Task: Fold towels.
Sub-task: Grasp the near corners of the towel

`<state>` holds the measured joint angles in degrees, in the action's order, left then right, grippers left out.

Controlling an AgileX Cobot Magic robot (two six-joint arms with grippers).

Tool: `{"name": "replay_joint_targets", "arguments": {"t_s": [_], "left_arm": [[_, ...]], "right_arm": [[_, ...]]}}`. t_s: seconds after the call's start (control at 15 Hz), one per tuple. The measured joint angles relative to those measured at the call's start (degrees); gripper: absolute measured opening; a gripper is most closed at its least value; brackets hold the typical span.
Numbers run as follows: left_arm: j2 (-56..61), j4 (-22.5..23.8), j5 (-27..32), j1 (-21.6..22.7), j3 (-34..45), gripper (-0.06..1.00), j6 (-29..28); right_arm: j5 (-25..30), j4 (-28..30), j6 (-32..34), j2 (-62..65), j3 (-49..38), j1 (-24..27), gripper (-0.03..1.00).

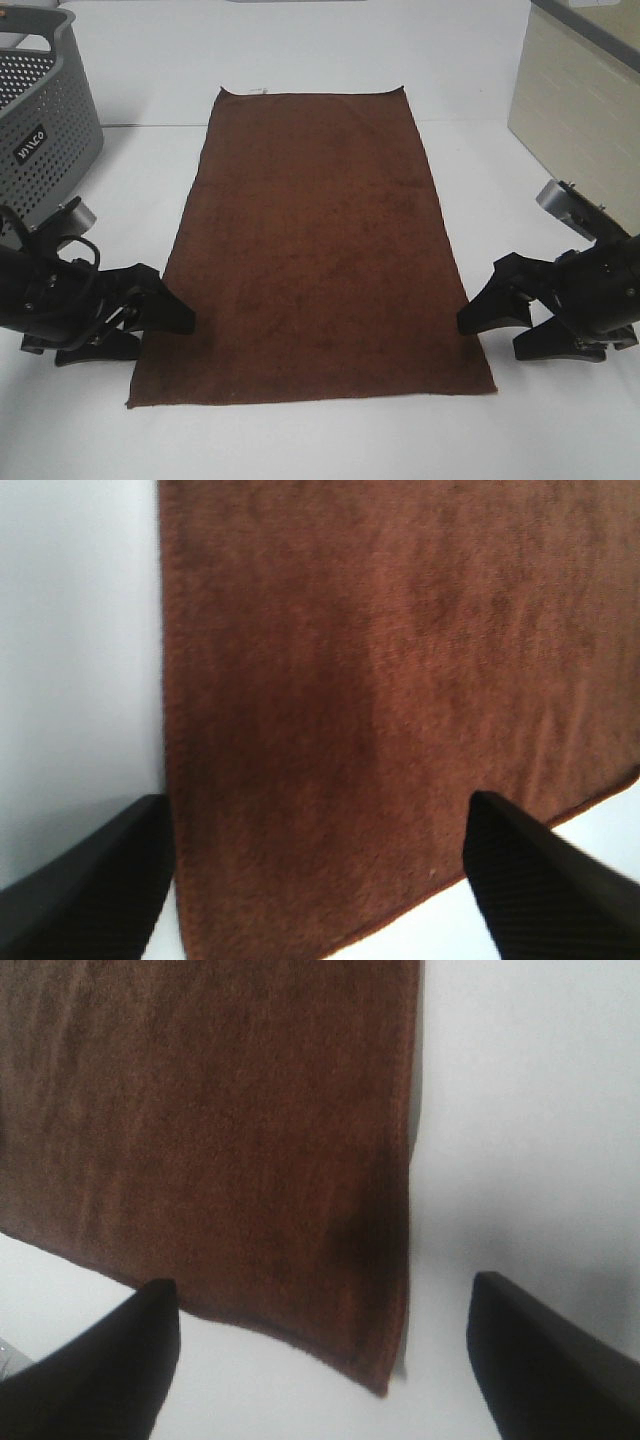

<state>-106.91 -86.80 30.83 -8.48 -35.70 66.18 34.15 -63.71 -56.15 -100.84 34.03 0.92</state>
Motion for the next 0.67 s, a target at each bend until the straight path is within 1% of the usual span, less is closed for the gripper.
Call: {"name": "replay_joint_targets", "arguments": {"t_s": [0.07, 0.13, 0.2, 0.27, 0.33, 0.4, 0.47, 0.6, 0.67], "left_arm": [[-0.97, -0.80, 0.23, -1.03, -1.32, 0.76, 0.00], [-0.97, -0.80, 0.23, -1.03, -1.32, 0.76, 0.00], [-2.46, -2.58, 0.69, -1.78, -2.86, 0.76, 0.00], [-3.50, -3.09, 1.26, -2.06, -3.72, 0.75, 0.00], [-4.35, -3.44, 2.01, -2.06, -4.58, 0.74, 0.00], [-5.16, -3.67, 2.35, -2.06, -5.21, 0.70, 0.00], [-6.02, -3.72, 2.58, -2.06, -5.79, 0.65, 0.00], [-7.56, -3.72, 3.27, -2.06, -6.59, 0.50, 0.06], [-8.25, -3.61, 3.15, -2.06, -6.88, 0.34, 0.17]], "right_arm": [[-0.11, -0.06, -0.46, -1.89, 0.97, 0.00, 0.73], [-0.11, -0.06, -0.46, -1.89, 0.97, 0.00, 0.73], [0.29, -0.40, -0.86, -3.90, 1.72, 0.00, 0.71], [1.15, -0.97, -0.92, -5.16, 2.64, 0.00, 0.71], [2.46, -1.66, -0.92, -6.36, 3.50, 0.00, 0.70], [3.38, -2.01, -0.92, -7.39, 4.30, -0.06, 0.69], [3.72, -2.18, -0.92, -8.19, 5.04, -0.80, 0.68], [2.46, -2.29, -0.92, -9.00, 6.65, -4.87, 0.63], [-0.29, -2.35, 1.32, -9.05, 7.28, -7.39, 0.55]]}}
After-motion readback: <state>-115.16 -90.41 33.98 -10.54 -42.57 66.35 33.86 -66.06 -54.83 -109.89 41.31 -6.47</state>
